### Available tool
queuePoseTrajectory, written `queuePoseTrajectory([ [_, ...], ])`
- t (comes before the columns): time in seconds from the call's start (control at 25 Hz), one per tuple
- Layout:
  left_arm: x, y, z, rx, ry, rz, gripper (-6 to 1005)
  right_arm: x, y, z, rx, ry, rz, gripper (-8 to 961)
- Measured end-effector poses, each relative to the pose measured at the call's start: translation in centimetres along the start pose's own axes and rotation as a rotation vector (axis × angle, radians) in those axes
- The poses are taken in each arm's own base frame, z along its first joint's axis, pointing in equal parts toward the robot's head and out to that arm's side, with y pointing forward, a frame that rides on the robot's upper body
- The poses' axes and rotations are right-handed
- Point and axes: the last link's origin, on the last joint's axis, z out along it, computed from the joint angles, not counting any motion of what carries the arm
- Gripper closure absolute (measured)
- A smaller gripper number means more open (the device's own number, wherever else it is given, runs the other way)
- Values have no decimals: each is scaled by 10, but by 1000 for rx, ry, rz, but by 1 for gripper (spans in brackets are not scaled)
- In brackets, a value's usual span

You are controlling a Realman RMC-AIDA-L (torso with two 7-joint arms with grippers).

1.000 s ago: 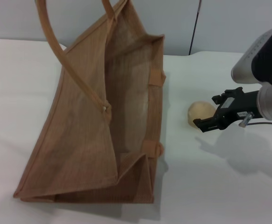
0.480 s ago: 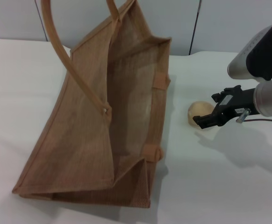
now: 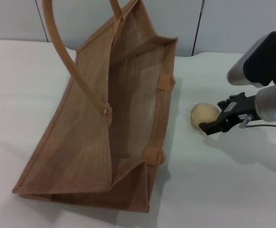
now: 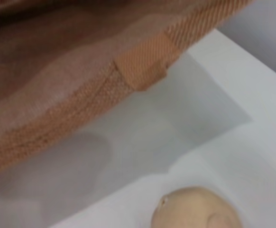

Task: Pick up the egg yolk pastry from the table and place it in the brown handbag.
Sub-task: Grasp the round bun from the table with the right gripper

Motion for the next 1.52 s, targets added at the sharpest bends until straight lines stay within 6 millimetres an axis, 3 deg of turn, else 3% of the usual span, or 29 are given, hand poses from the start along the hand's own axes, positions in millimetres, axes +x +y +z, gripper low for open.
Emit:
queuePoseTrajectory([
  [0.96, 3, 0, 1, 3, 2, 5, 878, -3, -4, 12, 4, -35, 10, 62],
  [1.52, 4, 1, 1, 1, 1, 7, 878, -1, -8, 17, -3, -22, 66, 245],
])
